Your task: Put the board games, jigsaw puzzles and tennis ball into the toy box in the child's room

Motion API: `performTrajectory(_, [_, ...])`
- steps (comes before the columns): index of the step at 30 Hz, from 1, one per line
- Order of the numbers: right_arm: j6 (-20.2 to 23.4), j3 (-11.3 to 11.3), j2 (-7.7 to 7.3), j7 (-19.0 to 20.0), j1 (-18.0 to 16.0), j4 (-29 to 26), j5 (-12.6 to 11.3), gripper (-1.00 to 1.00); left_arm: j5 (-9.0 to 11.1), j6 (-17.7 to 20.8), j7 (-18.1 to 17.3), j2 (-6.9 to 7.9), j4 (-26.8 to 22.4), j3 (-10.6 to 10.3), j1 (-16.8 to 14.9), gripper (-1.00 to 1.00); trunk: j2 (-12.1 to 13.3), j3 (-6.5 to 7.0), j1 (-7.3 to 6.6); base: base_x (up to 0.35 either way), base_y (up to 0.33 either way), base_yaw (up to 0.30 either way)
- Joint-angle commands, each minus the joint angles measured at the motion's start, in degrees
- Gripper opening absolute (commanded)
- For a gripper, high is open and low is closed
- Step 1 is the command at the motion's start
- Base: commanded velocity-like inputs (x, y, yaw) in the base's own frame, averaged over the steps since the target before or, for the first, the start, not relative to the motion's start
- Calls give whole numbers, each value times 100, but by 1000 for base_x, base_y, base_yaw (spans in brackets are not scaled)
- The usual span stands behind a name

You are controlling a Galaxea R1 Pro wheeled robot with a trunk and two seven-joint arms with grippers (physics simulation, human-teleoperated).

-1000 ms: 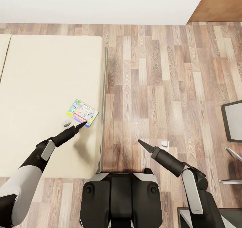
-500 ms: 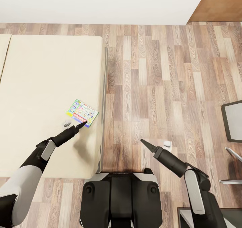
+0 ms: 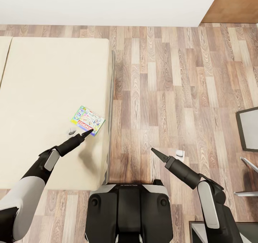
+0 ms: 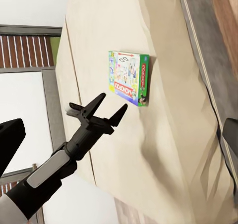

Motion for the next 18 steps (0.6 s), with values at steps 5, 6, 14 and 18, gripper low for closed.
performTrajectory(5, [33, -14, 2, 16, -3, -1, -7, 100, 37, 52, -43, -19, 3, 4, -2, 100, -9, -5, 3, 0, 0, 0])
performTrajectory(6, [33, -14, 2, 16, -3, -1, -7, 100, 37, 49, -51, -39, 3, 6, -2, 100, -9, -5, 3, 0, 0, 0])
performTrajectory(14, [33, -14, 1, 16, -3, -1, -7, 100, 43, 49, -97, -84, -20, 12, -2, 100, -9, -5, 3, 0, 0, 0])
performTrajectory(18, [33, -14, 1, 16, -2, 0, -7, 100, 39, 51, -287, -85, -28, 12, -2, 100, -9, -5, 3, 0, 0, 0])
